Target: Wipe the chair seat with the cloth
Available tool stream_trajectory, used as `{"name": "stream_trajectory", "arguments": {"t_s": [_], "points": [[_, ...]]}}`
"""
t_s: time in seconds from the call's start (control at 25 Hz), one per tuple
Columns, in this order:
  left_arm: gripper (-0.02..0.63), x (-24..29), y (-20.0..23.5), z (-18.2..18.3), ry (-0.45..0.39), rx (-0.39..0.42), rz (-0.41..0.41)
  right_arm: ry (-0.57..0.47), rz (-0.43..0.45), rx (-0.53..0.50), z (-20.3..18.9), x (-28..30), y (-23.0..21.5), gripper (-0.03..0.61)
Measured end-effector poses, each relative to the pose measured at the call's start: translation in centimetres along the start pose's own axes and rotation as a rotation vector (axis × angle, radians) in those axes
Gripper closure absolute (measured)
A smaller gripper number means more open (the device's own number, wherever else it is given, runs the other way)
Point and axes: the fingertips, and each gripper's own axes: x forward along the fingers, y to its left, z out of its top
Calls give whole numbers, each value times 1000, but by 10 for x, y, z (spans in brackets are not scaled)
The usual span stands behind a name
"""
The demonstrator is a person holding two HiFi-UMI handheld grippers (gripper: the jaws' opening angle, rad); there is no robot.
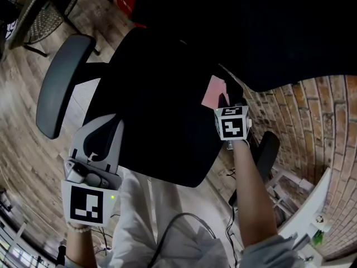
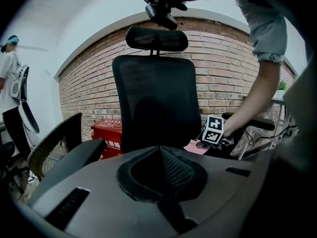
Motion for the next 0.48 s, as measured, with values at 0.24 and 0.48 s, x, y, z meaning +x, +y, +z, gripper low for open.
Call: {"name": "stream_trajectory", "arguments": {"t_s": [0.24,0.48], "points": [[595,-1,5,2,1,-55,-1,10,-65,235,-30,-22,19,524],[595,-4,2,5,8,-81,-20,20,-100,350,-65,-54,54,524]]}}
